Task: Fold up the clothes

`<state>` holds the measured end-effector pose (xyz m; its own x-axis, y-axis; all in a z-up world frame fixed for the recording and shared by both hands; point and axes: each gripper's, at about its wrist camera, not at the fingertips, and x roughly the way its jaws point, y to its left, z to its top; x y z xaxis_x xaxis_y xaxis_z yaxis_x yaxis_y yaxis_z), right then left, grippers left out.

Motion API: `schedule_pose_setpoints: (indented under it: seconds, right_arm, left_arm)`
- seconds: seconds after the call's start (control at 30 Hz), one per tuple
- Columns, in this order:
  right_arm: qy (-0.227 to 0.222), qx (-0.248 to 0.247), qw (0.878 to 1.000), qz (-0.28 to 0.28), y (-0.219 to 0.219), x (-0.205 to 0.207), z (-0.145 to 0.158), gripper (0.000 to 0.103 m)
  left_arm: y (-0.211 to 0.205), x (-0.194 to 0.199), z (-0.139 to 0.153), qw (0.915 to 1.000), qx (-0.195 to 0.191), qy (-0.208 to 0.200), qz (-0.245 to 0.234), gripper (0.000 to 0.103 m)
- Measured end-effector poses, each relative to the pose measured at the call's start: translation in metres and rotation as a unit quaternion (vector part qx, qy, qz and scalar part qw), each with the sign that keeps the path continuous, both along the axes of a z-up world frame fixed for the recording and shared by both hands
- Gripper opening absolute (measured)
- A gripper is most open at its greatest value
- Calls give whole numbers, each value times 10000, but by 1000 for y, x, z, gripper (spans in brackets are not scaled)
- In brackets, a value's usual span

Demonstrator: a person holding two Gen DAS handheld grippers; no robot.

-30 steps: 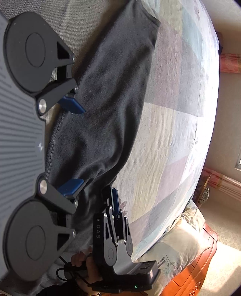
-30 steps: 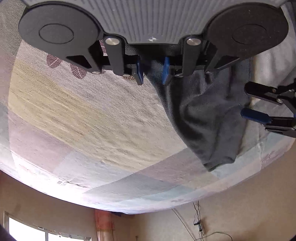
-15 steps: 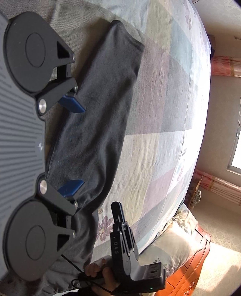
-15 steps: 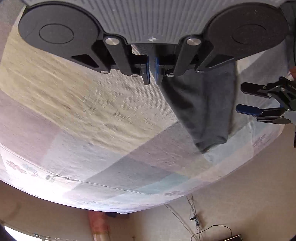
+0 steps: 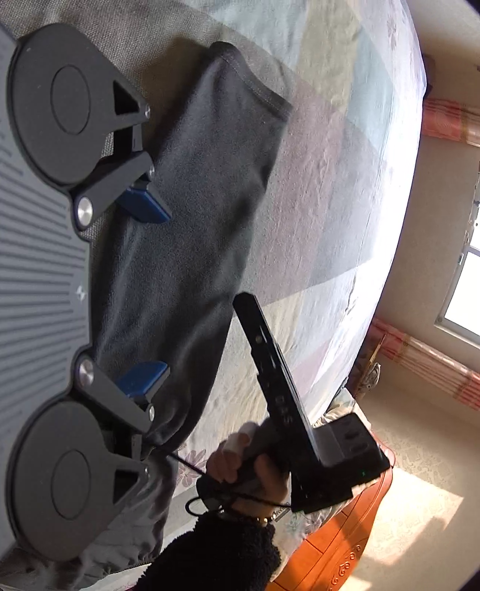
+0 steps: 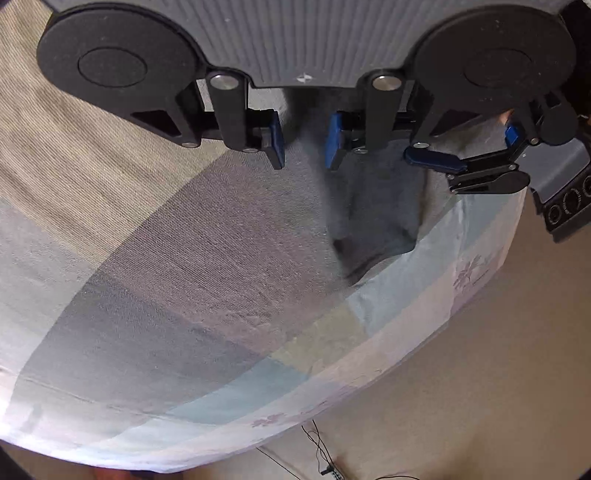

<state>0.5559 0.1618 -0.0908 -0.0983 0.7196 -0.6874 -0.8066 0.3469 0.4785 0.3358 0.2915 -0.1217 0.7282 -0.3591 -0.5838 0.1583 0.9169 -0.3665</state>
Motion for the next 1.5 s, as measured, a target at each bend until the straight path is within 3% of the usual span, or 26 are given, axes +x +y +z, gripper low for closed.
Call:
schedule_pose_setpoints:
  seconds: [0.1,0.3,0.47,0.67,0.77,0.97,1.17,1.27,1.33,1.5]
  right_arm:
    - [787,328,9963,98,14,17,-17,30]
    - [1642,592,9831,560,60,30,-37,30]
    - [1742,726,9796,689,86,33,-41,25]
    - [1647,846,9812,546,99,30,-45,17]
    - [1349,709,9872,475,108,27,-42,2]
    - [636,803,9941,359,109,25,-22,3]
    - [405,1140,9926,-62,98,39,-3,3]
    - [248,926,9947,-361,99,42,-5,3]
    - [451,828,9946,-439,100,45,-10,11]
    - [154,619,9979,-146,76,37,9,14]
  left_arm:
    - [6,-4,-1,10000,7,-38,79,83]
    - [14,-9,-1,9998,-43,-116,179,83]
    - [19,-7,-5,9996,-177,-128,194,83]
    - [19,-6,-5,9995,-190,-145,209,83]
    - [21,-7,-4,9993,-209,-168,266,83]
    - [37,-15,2,9958,-373,-397,739,83]
    - [50,-19,1,9926,-553,-432,993,83]
    - [52,-18,-2,9923,-563,-403,1023,83]
    - [52,-18,-2,9924,-521,-350,1055,83]
    - [55,-13,-6,9927,-541,-226,1058,83]
